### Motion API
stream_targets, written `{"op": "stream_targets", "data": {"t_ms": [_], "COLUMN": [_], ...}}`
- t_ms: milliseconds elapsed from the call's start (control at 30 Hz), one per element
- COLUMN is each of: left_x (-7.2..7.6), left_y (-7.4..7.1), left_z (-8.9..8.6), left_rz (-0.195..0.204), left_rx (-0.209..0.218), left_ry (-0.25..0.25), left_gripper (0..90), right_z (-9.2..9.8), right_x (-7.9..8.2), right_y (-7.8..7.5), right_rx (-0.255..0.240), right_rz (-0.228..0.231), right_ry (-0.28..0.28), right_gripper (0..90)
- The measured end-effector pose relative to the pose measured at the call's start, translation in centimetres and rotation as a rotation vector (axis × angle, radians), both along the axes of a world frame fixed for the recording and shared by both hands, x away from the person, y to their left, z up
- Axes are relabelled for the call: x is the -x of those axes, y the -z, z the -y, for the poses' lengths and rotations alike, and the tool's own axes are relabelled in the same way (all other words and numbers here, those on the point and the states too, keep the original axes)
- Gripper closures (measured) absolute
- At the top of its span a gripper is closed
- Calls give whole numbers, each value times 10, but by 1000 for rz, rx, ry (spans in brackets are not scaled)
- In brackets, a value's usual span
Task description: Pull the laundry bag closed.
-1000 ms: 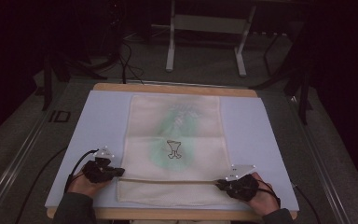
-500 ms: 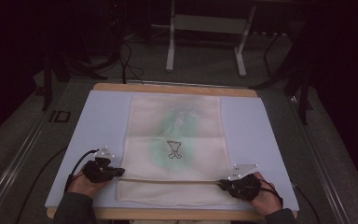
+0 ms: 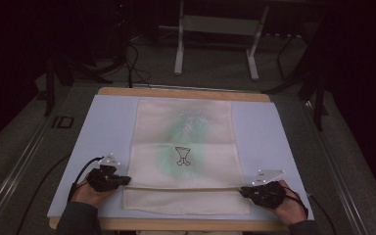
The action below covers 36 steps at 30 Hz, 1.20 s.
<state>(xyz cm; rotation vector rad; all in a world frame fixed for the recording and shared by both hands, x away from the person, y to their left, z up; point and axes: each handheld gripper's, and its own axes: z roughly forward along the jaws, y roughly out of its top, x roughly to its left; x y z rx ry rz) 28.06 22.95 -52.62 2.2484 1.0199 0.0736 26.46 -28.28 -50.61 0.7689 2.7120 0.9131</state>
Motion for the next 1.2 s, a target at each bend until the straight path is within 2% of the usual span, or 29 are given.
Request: {"op": "stream_targets", "data": {"t_ms": [300, 367, 467, 633, 700, 900, 933, 1000, 1067, 1133, 1167, 1200], "left_x": [0, 0, 1, -1, 0, 2, 3, 3, 3, 2, 2, 0], "left_y": [0, 0, -1, -1, -1, -7, -9, -11, -12, -11, -11, -10], "left_z": [1, 1, 2, -1, -1, -1, 0, -2, -4, -8, -8, -12], "left_rz": [5, 9, 17, 5, 4, 32, 51, 70, 92, 122, 122, 148], "left_rx": [-8, -11, -22, 8, 29, 60, 80, 86, 82, 71, 71, 44], "left_ry": [1, 4, 7, 12, 20, 36, 27, 19, -4, -54, -54, -128], "left_gripper": [898, 897, 896, 880, 846, 810, 805, 797, 785, 753, 732, 697], "right_z": [1, 3, 8, 12, 12, 10, 11, 13, 16, 20, 22, 24], "right_x": [-1, 0, 0, -4, -5, -8, -9, -10, -11, -13, -13, -15], "right_y": [3, 3, 1, 1, 2, 5, 6, 6, 6, 7, 7, 8], "right_rx": [-5, -22, -80, -128, -146, -164, -170, -175, -184, -191, -191, -193], "right_rz": [-10, 1, 1, 8, 9, 24, 32, 39, 54, 70, 73, 74], "right_ry": [2, -5, 10, 71, 89, 114, 132, 151, 184, 218, 233, 255], "right_gripper": [817, 720, 631, 551, 552, 546, 535, 529, 519, 512, 504, 489]}}
